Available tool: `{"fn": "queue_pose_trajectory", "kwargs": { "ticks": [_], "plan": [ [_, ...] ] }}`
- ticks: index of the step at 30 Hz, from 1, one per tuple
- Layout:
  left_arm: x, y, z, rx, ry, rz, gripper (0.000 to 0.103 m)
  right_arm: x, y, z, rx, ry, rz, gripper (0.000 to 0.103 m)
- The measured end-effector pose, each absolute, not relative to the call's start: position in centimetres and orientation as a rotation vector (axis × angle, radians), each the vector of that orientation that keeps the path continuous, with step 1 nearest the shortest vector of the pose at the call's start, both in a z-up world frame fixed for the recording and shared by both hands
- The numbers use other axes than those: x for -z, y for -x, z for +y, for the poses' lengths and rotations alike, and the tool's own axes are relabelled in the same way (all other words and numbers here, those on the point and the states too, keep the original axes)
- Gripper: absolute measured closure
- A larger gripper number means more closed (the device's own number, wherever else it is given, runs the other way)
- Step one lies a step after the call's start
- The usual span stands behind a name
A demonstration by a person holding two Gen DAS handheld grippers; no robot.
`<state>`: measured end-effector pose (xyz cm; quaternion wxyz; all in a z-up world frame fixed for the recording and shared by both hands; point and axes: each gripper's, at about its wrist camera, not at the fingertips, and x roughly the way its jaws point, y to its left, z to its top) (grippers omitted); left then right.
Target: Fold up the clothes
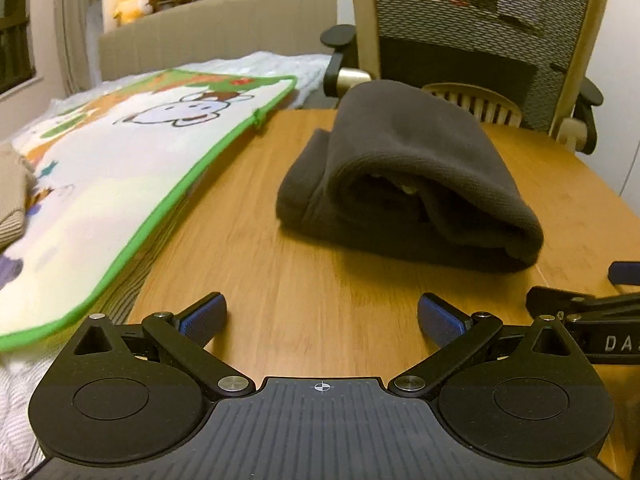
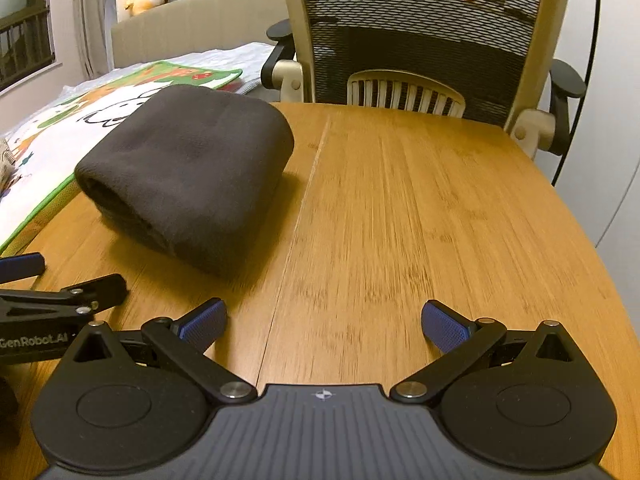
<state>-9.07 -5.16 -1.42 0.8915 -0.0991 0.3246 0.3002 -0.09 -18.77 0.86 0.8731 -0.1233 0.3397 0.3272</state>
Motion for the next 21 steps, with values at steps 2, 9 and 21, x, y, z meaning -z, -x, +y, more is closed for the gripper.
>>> {"fn": "queue_pose_trajectory", "kwargs": {
  "ticks": [2,9,21],
  "plan": [
    [1.47,8.56,-4.77,-0.634,0.209,0.674,0.0,-0.84,-0.13,-18.53,-0.677,0.254,0.709,0.0],
    [1.6,8.63,-5.05,-0.635,0.21,0.674,0.0,-0.37,-0.15,-18.92,-0.719,0.251,0.661,0.0],
    [1.68,8.89,-4.33,-0.62,0.209,0.674,0.0,-0.39,-0.19,-18.68,-0.722,0.251,0.661,0.0]
  ]
}}
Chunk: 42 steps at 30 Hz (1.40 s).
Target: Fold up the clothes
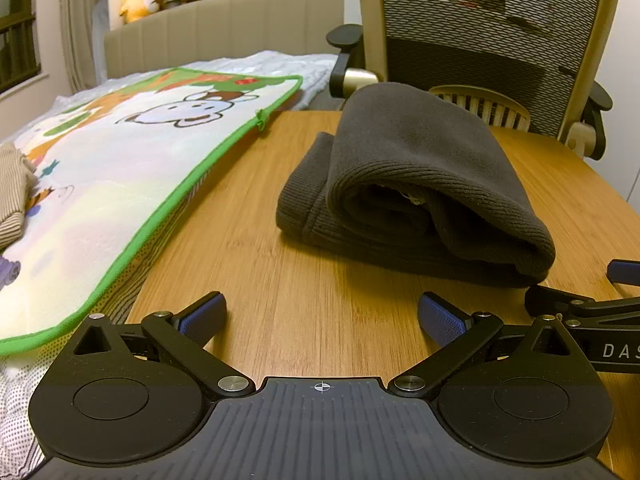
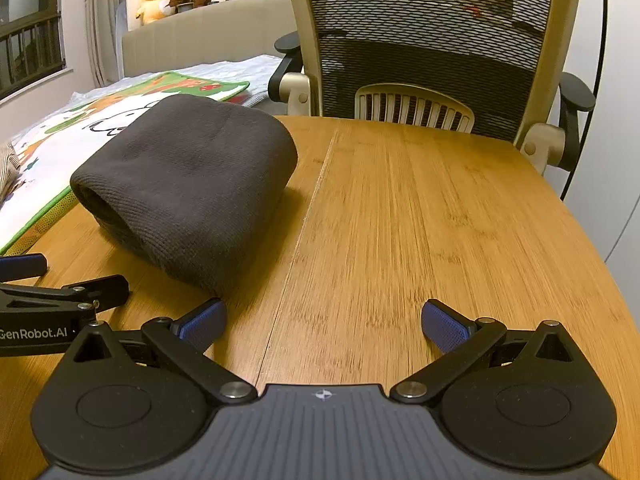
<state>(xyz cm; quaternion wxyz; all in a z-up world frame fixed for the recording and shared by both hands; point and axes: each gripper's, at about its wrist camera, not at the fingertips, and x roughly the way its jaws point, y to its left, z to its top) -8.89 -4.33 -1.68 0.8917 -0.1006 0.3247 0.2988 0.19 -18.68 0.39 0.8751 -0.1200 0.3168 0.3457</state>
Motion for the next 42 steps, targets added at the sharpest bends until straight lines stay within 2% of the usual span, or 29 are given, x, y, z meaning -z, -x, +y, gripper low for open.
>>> {"fn": "queue_pose_trajectory", "kwargs": {
  "ticks": [42],
  "plan": [
    [1.6,8.8,-4.5,-0.625,0.21,0.674,0.0,-0.5,-2.1,-17.2,-0.638,0.22,0.67,0.0]
  ]
}}
